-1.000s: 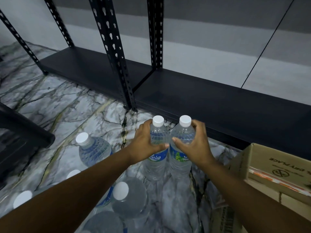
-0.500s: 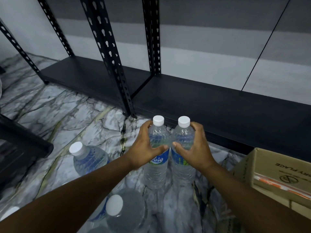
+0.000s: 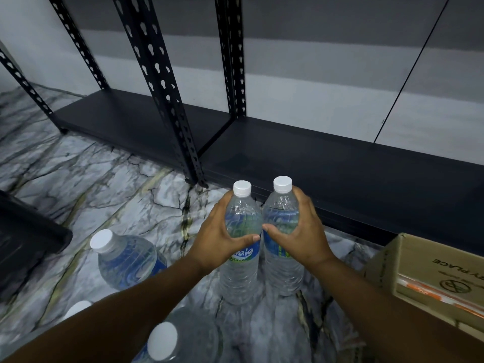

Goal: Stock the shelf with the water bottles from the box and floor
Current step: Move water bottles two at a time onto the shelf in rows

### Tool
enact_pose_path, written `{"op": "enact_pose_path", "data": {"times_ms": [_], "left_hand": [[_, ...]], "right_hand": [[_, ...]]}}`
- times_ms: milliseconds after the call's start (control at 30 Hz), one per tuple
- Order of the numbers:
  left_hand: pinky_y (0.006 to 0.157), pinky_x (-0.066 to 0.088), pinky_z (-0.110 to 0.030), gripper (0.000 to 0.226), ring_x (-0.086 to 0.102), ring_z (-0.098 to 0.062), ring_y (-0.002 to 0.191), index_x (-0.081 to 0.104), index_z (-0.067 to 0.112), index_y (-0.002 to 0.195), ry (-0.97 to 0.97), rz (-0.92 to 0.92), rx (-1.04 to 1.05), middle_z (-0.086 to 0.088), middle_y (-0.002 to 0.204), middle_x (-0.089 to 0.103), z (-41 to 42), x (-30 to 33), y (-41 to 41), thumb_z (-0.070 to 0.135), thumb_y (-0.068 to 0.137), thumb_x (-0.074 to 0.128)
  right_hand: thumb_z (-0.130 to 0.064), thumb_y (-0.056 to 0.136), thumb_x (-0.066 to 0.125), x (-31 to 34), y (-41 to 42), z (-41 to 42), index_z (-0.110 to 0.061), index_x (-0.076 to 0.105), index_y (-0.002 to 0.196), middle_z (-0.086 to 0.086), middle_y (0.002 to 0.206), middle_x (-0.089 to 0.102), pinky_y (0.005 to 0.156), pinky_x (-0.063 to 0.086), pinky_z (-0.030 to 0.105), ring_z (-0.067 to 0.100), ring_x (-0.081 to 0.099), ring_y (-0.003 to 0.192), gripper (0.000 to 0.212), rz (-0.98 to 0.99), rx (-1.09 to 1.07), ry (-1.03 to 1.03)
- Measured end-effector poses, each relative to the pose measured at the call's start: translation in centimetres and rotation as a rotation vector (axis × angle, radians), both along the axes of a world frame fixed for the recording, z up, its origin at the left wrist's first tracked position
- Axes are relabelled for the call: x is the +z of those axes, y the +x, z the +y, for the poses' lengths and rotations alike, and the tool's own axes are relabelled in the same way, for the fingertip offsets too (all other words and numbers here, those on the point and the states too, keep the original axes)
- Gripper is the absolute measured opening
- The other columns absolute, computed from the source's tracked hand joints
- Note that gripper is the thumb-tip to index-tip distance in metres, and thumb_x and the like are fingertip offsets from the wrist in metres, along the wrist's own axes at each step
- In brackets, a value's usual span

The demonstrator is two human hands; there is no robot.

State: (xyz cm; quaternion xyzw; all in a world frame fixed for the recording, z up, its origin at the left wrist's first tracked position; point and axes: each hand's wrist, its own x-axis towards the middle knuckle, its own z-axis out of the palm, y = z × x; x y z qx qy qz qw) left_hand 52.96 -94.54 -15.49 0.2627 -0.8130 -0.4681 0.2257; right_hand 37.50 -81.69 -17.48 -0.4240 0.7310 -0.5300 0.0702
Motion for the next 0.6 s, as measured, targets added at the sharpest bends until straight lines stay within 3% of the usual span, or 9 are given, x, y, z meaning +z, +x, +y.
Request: {"op": "enact_pose_path", "data": {"times_ms": [100, 233, 333, 467, 600], "left_hand": [[0.100, 0.050, -0.043, 0.094, 0.049, -0.007, 0.128, 0.030, 0.051, 0.139, 0.015, 0.030, 0.022, 0.014, 0.139, 0.047, 0.1, -0.5, -0.1, 0.054, 0.062, 0.084], [0.099, 0.050, -0.046, 0.095, 0.052, -0.014, 0.126, 0.031, 0.048, 0.138, 0.032, 0.050, 0.045, 0.007, 0.137, 0.049, -0.2, -0.9, -0.3, 0.052, 0.060, 0.086], [0.097, 0.052, -0.042, 0.090, 0.055, -0.012, 0.121, 0.032, 0.050, 0.133, 0.050, 0.054, 0.049, 0.009, 0.132, 0.053, -0.1, -0.9, -0.3, 0.043, 0.062, 0.088], [0.101, 0.049, -0.036, 0.098, 0.049, -0.008, 0.125, 0.026, 0.044, 0.135, 0.017, 0.026, 0.047, 0.013, 0.135, 0.046, 0.0, -0.3, -0.3, 0.053, 0.058, 0.086], [0.093, 0.054, -0.032, 0.088, 0.058, 0.000, 0.111, 0.028, 0.044, 0.132, 0.081, 0.033, 0.071, 0.022, 0.122, 0.053, 0.2, 0.3, -0.2, 0.032, 0.067, 0.086]], "right_hand": [[-0.030, 0.068, 0.086, 0.1, -0.1, -0.1, -0.035, 0.032, 0.138, -0.011, 0.130, 0.044, 0.091, 0.032, 0.000, 0.002, 0.046, 0.118, 0.089, -0.028, 0.001, 0.004], [-0.036, 0.066, 0.086, 0.6, -0.3, -0.2, -0.043, 0.032, 0.132, -0.013, 0.129, 0.047, 0.088, 0.034, 0.000, 0.000, 0.048, 0.116, 0.086, -0.076, 0.012, 0.008], [-0.038, 0.066, 0.086, 0.7, -0.5, -0.2, -0.040, 0.033, 0.132, -0.012, 0.128, 0.048, 0.086, 0.034, 0.000, 0.002, 0.049, 0.116, 0.085, -0.086, 0.017, 0.036], [-0.037, 0.067, 0.086, 0.7, -0.3, 0.0, -0.026, 0.034, 0.142, -0.015, 0.128, 0.041, 0.085, 0.028, -0.002, -0.001, 0.041, 0.116, 0.091, -0.078, 0.020, 0.069], [-0.032, 0.070, 0.085, 1.1, 0.2, -0.4, -0.024, 0.037, 0.139, -0.012, 0.120, 0.041, 0.080, 0.029, -0.007, -0.005, 0.045, 0.105, 0.084, -0.051, 0.013, 0.055]]}}
